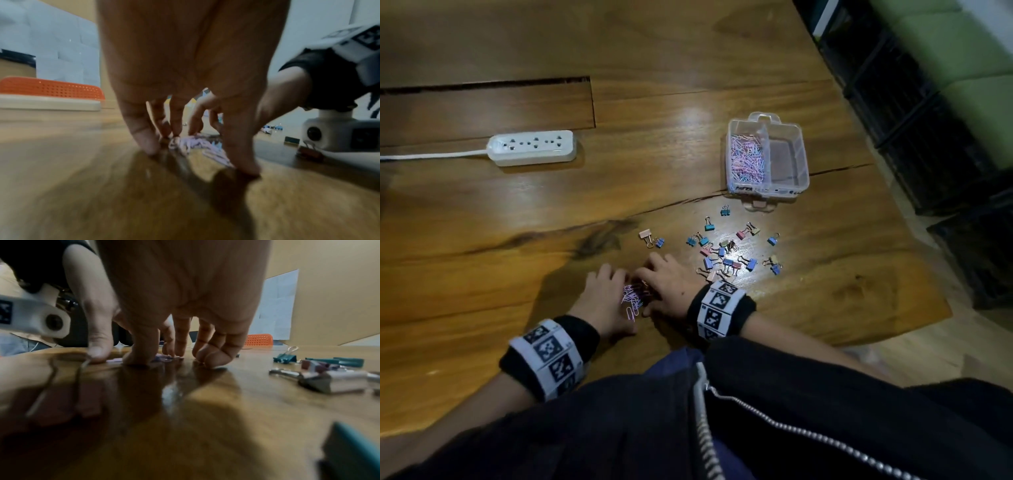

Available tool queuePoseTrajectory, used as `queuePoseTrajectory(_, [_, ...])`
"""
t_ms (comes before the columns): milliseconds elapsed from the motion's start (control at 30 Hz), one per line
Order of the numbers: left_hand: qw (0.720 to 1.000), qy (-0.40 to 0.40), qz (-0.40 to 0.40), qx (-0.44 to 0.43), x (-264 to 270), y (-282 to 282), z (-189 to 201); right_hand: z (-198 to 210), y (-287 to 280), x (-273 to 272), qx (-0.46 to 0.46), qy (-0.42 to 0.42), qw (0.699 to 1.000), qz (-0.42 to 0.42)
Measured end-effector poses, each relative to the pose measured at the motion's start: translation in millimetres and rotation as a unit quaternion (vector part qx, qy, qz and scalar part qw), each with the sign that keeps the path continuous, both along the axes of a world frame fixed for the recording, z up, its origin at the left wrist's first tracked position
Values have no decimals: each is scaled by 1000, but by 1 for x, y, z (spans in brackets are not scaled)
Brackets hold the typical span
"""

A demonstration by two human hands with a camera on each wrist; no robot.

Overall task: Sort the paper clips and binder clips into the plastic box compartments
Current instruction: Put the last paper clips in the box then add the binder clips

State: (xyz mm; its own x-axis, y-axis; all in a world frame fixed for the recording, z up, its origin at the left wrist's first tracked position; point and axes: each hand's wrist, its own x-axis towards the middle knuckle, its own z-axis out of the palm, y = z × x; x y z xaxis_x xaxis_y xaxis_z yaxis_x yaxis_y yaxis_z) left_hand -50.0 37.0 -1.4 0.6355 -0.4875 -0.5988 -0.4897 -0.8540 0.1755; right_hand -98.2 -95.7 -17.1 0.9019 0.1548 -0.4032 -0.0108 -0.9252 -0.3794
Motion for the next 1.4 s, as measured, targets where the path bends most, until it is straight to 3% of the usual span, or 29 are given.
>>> queuePoseTrajectory(167, [997,-22,2,-69,-2,-1,-5,1,-5,-2,21,-7,999,-43])
queuePoseTrajectory(433, [994,-7,-86,-63,10,-16,-4,0,-21,-14,29,-4,994,-110])
queuePoseTrajectory(667, [979,99,40,-173,24,-20,-2,1,-35,-19,109,4,974,-199])
queuePoseTrajectory(733, [935,205,152,-245,31,-19,0,5,-40,-20,200,7,941,-272])
queuePoseTrajectory(833, [826,333,315,-329,38,-17,6,11,-48,-20,349,35,868,-351])
queuePoseTrajectory(900, [767,375,376,-358,39,-16,11,12,-47,-19,373,67,863,-334])
queuePoseTrajectory(967, [747,385,393,-372,39,-14,12,13,-39,-16,338,96,890,-291])
queuePoseTrajectory(1033, [763,372,386,-361,38,-10,9,9,-28,-12,249,97,936,-227])
queuePoseTrajectory(1133, [826,320,354,-299,38,-4,1,1,-10,-8,121,79,982,-120])
queuePoseTrajectory(1266, [879,261,303,-259,32,3,-2,-5,2,-3,40,33,999,-17])
queuePoseTrajectory(1400, [919,190,259,-229,25,7,-1,-6,-1,-3,47,29,998,-29])
